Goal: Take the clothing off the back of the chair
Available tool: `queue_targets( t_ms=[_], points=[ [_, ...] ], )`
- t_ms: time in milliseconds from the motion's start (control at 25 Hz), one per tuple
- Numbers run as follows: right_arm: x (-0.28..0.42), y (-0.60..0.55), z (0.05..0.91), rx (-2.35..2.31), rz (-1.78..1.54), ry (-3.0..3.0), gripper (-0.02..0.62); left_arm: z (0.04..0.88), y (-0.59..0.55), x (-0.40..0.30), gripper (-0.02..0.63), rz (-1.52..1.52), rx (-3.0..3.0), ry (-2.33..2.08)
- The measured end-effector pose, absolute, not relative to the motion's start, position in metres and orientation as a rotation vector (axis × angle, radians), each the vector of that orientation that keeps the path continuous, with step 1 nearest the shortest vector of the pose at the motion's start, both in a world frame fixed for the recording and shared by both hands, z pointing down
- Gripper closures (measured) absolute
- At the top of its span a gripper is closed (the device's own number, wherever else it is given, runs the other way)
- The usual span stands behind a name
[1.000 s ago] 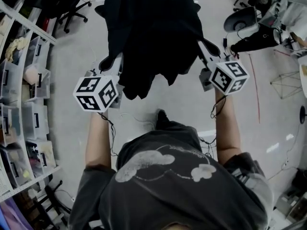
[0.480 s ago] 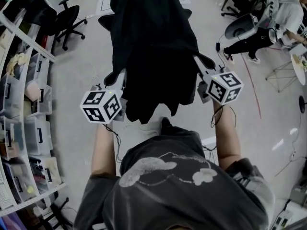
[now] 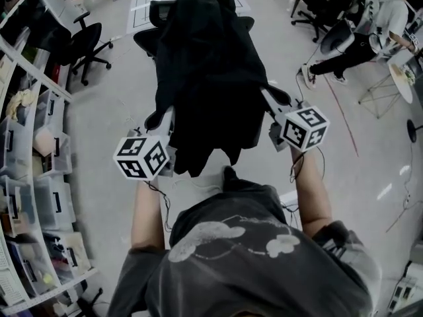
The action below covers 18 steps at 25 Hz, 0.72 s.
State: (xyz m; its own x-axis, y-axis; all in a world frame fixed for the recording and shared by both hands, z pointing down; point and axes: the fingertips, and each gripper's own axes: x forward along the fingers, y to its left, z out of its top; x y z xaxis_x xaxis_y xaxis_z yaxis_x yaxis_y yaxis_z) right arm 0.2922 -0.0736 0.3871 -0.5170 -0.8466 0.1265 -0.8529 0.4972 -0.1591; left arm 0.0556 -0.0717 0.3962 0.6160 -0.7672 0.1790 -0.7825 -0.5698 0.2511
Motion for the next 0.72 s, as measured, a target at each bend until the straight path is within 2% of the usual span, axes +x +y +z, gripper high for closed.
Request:
queue_targets(
  t_ms=[720],
  points=[
    [0.297, -0.066, 0.399, 1.551, 0.346, -2.652, 0.597, 0.406, -0.064, 0.055, 0.600, 0.103, 2.531, -1.222]
  ],
)
